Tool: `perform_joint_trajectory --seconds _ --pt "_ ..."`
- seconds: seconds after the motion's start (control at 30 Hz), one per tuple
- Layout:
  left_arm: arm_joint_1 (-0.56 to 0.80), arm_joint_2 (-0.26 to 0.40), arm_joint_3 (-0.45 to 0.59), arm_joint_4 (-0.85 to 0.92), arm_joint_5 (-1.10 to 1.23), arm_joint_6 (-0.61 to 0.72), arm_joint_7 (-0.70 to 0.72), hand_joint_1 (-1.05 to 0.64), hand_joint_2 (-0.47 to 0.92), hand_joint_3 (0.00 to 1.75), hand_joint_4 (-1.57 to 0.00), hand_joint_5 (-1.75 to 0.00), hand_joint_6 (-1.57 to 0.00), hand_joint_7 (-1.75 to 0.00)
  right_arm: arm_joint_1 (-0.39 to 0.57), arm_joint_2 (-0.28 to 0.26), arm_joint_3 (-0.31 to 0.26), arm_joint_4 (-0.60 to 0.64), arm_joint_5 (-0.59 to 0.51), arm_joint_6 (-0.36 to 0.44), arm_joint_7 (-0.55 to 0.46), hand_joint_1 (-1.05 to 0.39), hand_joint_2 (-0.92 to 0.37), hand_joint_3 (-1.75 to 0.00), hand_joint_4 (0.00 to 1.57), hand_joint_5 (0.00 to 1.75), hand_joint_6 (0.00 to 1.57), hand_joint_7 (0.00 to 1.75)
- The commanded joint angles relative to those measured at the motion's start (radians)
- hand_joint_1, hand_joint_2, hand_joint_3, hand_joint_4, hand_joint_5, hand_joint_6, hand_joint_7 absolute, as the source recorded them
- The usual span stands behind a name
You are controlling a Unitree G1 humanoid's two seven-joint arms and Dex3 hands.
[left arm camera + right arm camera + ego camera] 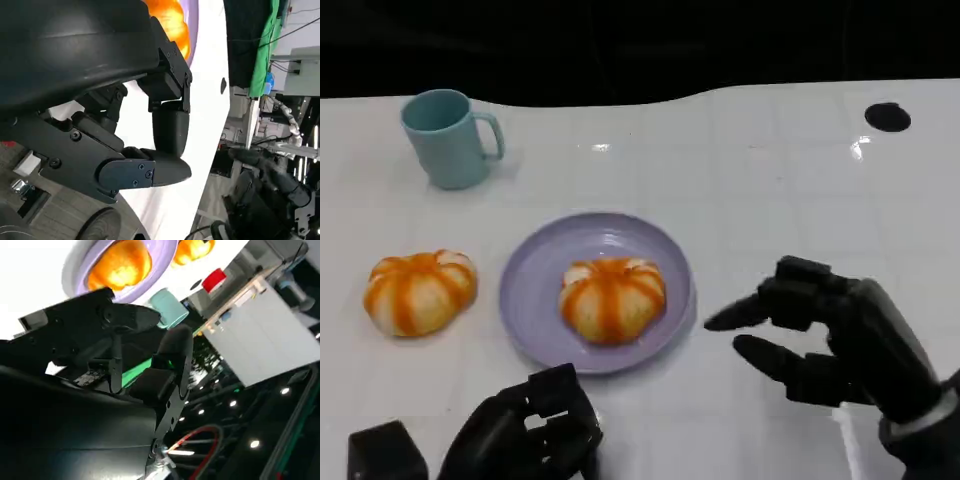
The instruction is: Grasp the bread from the table and place it into the plate.
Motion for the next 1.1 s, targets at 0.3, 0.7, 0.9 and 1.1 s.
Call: perform_joint_trajectory --seconds 0.3,0.7,0.9,1.1 --pt "-0.001 0.014 0.013 0.003 -0.006 -0.002 -0.002 -0.59 0.71 0.6 -0.78 -1.75 -0.74 -1.46 0.149 -0.022 -0.1 -0.049 0.11 -0.003 0.055 -0.09 -0.39 -1.31 0.84 1.75 0.7 1.35" --pt "-0.003 0.016 0.014 -0.004 -0.009 0.017 0.002 -0.6 0.71 0.57 -0.77 -1.75 -0.74 -1.46 0.265 -0.018 -0.139 -0.105 0.159 0.022 0.119 -0.08 -0.31 -1.42 0.82 1.75 0.7 1.43" --pt "-0.006 0.019 0.018 0.004 -0.013 0.009 -0.008 -0.59 0.72 0.56 -0.76 -1.75 -0.74 -1.45 0.267 -0.005 -0.144 -0.058 0.132 0.012 0.106 -0.08 -0.32 -1.37 0.8 1.74 0.69 1.42" --pt "-0.007 0.021 0.018 0.001 -0.011 0.011 -0.007 -0.61 0.72 0.56 -0.78 -1.75 -0.74 -1.45 0.245 0.004 -0.151 -0.021 0.12 0.004 0.095 -0.09 -0.34 -1.32 0.8 1.74 0.7 1.41"
